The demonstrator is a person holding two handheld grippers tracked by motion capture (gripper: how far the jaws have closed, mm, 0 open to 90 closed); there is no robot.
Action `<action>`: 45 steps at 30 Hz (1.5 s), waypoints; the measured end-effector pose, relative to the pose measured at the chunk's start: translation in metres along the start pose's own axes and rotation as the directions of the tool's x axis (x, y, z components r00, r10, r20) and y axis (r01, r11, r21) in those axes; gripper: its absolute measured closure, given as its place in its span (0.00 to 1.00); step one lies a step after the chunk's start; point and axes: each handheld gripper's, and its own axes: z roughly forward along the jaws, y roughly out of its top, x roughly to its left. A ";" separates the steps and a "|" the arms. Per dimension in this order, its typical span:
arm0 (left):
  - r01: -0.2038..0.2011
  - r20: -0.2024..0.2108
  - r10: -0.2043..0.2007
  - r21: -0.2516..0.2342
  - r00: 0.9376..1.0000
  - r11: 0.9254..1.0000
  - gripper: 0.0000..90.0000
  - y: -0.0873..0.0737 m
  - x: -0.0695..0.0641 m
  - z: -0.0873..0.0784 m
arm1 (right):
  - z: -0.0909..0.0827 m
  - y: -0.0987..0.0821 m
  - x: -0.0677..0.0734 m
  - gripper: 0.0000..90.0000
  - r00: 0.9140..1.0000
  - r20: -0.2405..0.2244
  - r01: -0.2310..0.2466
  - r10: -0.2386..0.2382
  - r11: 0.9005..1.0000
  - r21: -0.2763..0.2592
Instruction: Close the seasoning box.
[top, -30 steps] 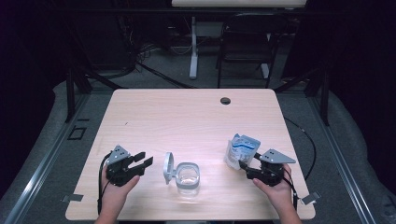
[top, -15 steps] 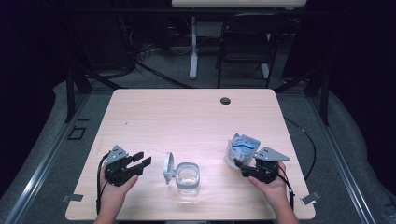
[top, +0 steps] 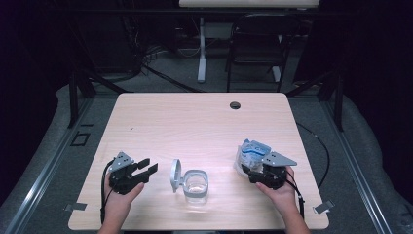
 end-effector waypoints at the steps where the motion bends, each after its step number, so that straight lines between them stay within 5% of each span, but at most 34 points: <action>1: -0.002 -0.001 0.002 0.002 1.000 1.000 0.64 0.000 0.000 0.000 | 0.000 0.000 0.000 0.42 1.000 0.007 -0.001 0.001 1.000 0.002; 15: 0.000 0.000 0.000 -0.001 1.000 1.000 0.64 0.000 0.000 0.000 | -0.002 0.002 0.011 0.55 0.998 0.059 -0.009 0.008 1.000 0.016; 45: -0.009 0.005 0.009 -0.005 1.000 1.000 0.64 0.001 -0.003 -0.001 | -0.028 -0.005 0.056 0.56 0.985 0.160 -0.058 0.058 0.998 -0.005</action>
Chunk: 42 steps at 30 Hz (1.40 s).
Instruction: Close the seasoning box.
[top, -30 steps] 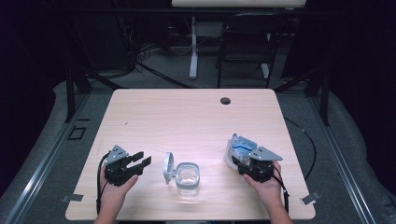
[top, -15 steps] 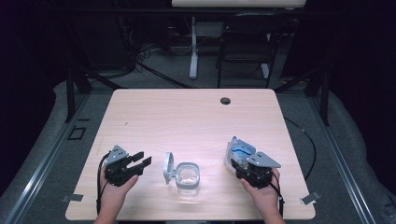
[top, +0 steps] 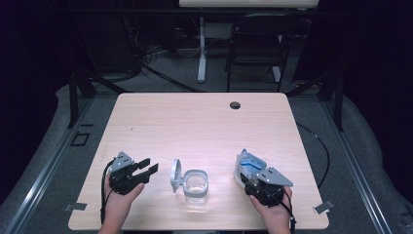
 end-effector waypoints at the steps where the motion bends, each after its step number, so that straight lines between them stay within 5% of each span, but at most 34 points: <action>1: -0.004 -0.001 0.004 -0.001 1.000 1.000 0.64 0.000 0.000 0.000 | 0.000 -0.003 0.000 0.56 1.000 0.013 -0.007 0.007 1.000 0.005; 8: -0.003 -0.001 0.003 0.000 1.000 1.000 0.64 -0.001 0.001 0.000 | 0.000 -0.008 -0.001 0.56 0.997 0.042 -0.070 0.070 0.998 0.000; 13: -0.002 -0.002 0.002 0.003 1.000 1.000 0.64 -0.001 0.002 -0.001 | -0.001 -0.009 -0.001 0.55 1.000 0.022 -0.013 0.013 1.000 -0.003; 21: -0.005 -0.001 0.005 0.008 1.000 1.000 0.64 -0.001 0.002 0.000 | -0.001 -0.010 -0.012 0.51 0.998 -0.054 -0.023 0.021 1.000 -0.022; 29: -0.003 -0.002 0.003 0.010 1.000 1.000 0.64 -0.002 0.001 0.000 | 0.001 -0.012 -0.025 0.47 0.988 -0.153 0.000 -0.007 0.999 -0.042; 42: 0.002 -0.013 -0.002 -0.004 1.000 1.000 0.64 -0.002 0.002 0.000 | 0.013 -0.023 -0.026 0.44 0.985 -0.167 0.038 -0.041 0.999 -0.022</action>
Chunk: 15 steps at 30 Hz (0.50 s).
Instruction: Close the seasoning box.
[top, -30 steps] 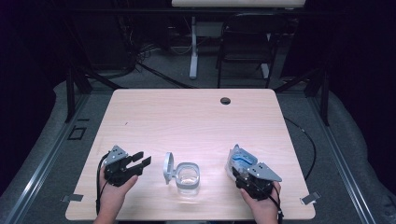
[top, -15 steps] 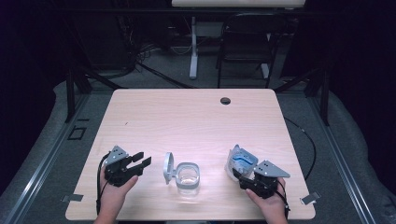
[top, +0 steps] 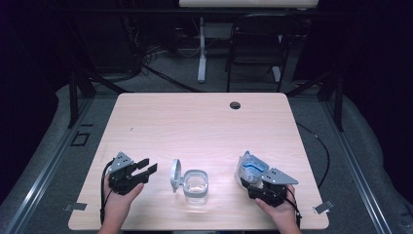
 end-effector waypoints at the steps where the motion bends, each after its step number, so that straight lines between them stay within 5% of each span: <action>1: 0.000 0.000 0.000 0.000 1.000 1.000 0.64 0.000 0.000 0.000 | 0.000 0.000 0.000 0.44 1.000 0.000 0.000 0.000 1.000 0.000; 15: 0.001 -0.006 -0.001 0.007 1.000 1.000 0.64 -0.001 0.002 0.001 | 0.007 -0.007 -0.002 0.44 1.000 -0.001 -0.003 0.003 1.000 0.010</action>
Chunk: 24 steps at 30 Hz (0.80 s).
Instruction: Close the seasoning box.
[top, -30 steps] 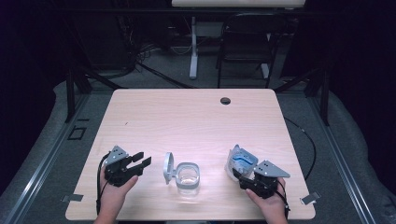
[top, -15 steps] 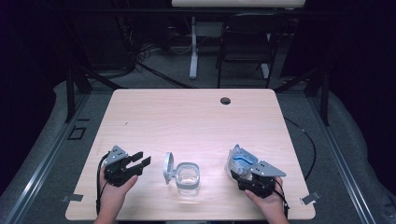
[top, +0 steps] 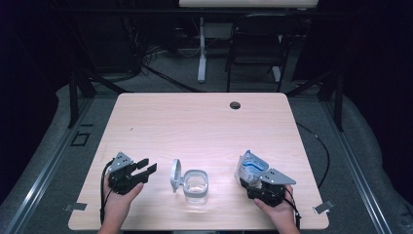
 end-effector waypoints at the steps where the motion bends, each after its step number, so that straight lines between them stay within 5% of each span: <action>1: 0.001 0.000 -0.001 0.000 1.000 1.000 0.64 0.000 0.000 0.000 | 0.000 0.000 0.000 0.44 1.000 0.001 -0.001 0.001 1.000 0.002; 24: -0.001 -0.001 0.001 0.000 1.000 1.000 0.64 0.001 0.000 -0.001 | 0.010 -0.007 0.002 0.44 1.000 0.029 -0.009 0.007 0.999 0.048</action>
